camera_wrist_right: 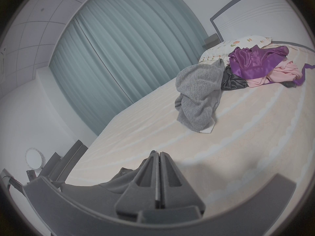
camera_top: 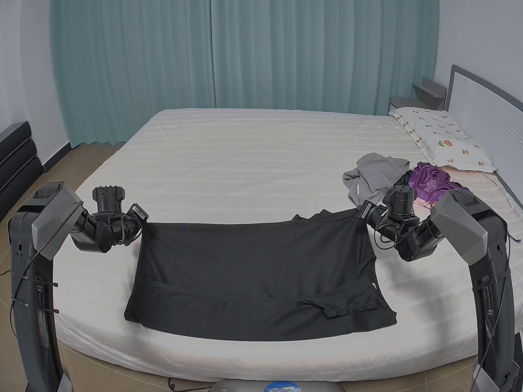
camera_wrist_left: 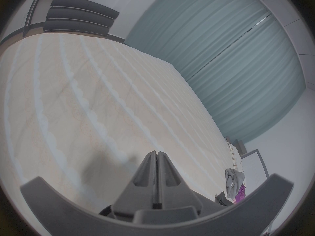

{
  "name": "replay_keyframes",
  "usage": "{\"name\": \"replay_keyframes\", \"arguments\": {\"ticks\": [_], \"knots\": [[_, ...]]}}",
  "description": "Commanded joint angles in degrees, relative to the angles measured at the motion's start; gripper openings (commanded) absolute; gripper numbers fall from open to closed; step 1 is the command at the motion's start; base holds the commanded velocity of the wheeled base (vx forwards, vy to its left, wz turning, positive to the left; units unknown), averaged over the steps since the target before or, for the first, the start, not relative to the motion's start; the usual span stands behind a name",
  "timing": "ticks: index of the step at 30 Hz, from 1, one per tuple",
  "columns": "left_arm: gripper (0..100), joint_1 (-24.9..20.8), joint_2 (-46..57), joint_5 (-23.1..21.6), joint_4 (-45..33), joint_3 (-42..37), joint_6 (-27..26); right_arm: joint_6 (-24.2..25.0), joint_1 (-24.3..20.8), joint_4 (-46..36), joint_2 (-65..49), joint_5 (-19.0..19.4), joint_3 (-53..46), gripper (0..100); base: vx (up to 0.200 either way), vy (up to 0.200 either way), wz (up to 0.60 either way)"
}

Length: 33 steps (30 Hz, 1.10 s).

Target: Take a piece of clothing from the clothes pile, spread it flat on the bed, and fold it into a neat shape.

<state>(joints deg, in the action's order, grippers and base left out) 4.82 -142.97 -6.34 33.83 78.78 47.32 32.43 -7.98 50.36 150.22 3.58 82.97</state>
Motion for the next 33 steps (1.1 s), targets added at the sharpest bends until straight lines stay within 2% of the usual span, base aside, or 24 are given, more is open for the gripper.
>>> {"name": "replay_keyframes", "arguments": {"ticks": [1,6,15,23,24,33], "knots": [[0,0.11,0.41,0.01,0.01,-0.11,0.05,0.00,-0.01,0.00,-0.63,0.02,-0.88,0,0.000,0.000,0.00],[0,0.11,0.59,0.01,-0.34,-0.73,0.05,0.00,0.16,-0.26,-1.34,0.37,-2.81,0,0.000,0.000,0.00],[0,0.55,4.81,-1.04,-0.69,-6.79,-0.57,-0.26,0.43,-0.70,-3.97,2.13,-8.53,0,0.000,0.000,0.00],[0,0.55,6.57,-1.22,-0.78,-10.75,-4.87,-0.43,0.07,-1.05,-8.02,4.94,-15.12,0,0.000,0.000,0.00],[0,0.55,6.74,-2.01,-0.78,-11.98,-6.45,-0.52,-0.01,-0.96,-8.46,6.00,-16.44,0,0.000,0.000,0.00],[0,0.55,10.96,-6.84,-1.75,-16.81,-10.06,-0.61,0.60,-0.35,-9.95,7.58,-20.22,0,0.000,0.000,0.00]]}}
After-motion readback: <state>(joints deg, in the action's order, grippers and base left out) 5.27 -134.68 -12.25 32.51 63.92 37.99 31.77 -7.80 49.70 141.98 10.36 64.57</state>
